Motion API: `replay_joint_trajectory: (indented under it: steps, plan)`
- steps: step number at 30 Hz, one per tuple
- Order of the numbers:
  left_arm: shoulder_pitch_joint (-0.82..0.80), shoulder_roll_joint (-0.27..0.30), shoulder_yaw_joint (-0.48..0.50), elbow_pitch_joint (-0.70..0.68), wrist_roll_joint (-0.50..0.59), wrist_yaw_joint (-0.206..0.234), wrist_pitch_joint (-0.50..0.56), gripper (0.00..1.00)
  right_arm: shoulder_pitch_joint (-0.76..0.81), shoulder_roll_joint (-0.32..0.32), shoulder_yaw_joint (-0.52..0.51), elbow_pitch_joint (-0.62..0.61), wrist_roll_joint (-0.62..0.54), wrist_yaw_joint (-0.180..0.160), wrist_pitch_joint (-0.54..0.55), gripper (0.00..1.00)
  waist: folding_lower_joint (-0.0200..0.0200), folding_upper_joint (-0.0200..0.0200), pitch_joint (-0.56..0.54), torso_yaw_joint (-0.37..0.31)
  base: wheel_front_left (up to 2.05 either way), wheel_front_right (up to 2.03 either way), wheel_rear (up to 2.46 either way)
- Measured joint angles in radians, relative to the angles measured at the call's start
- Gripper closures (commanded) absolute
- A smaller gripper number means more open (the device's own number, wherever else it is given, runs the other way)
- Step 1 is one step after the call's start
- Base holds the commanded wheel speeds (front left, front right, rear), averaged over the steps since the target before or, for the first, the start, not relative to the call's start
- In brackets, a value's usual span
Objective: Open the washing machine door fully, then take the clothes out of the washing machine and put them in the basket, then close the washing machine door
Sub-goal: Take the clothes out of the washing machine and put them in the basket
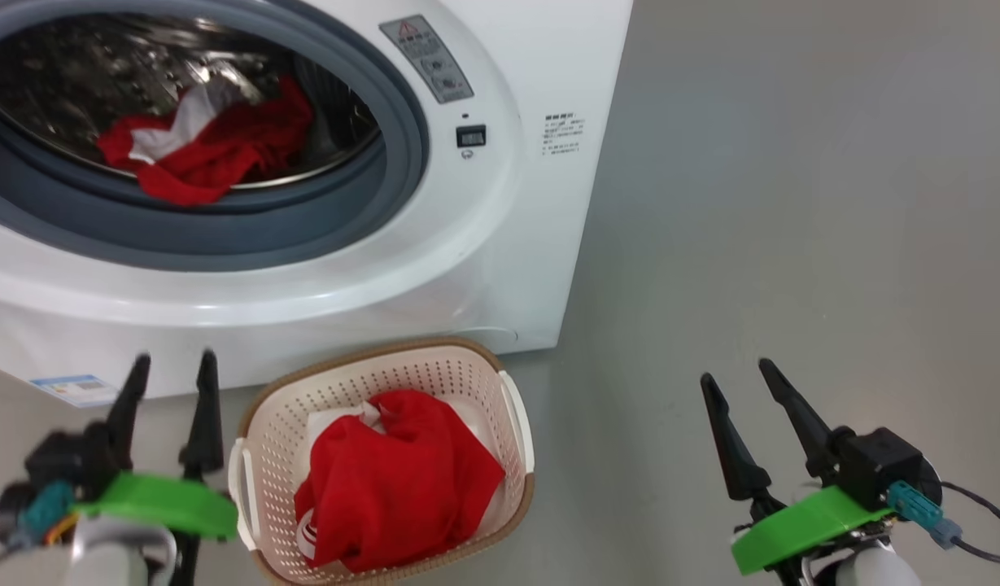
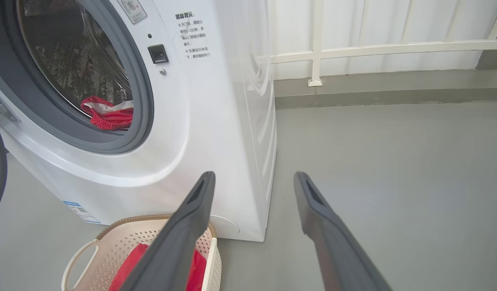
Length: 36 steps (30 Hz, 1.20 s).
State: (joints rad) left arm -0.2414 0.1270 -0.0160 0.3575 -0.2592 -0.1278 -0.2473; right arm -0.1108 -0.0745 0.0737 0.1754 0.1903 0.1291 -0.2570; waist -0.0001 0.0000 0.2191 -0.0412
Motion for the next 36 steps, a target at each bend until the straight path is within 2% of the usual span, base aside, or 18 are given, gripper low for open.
replay_joint_trajectory:
  steps: [16, 29, 36]
  plan:
    - [-0.482, 0.058, -0.069, 0.336, 0.084, 0.002, 0.093, 0.00, -0.114, 0.016, 0.040, -0.004, -0.004, 0.000, 0.000, 0.00, 0.0000, 0.0000, 0.155, -0.037, 0.00, 0.00, 0.00]
    - [-0.760, 0.073, -0.116, 0.636, 0.139, 0.055, 0.142, 0.00, -0.145, 0.017, 0.073, -0.008, 0.012, 0.000, 0.000, 0.00, 0.0000, 0.0000, 0.209, -0.061, 0.00, 0.00, 0.00]
    - [-0.872, 0.102, -0.168, 0.758, 0.192, 0.084, 0.159, 0.00, -0.177, 0.016, 0.085, -0.013, 0.033, 0.000, 0.000, 0.00, 0.0000, 0.0000, 0.231, -0.076, 0.00, 0.00, 0.00]
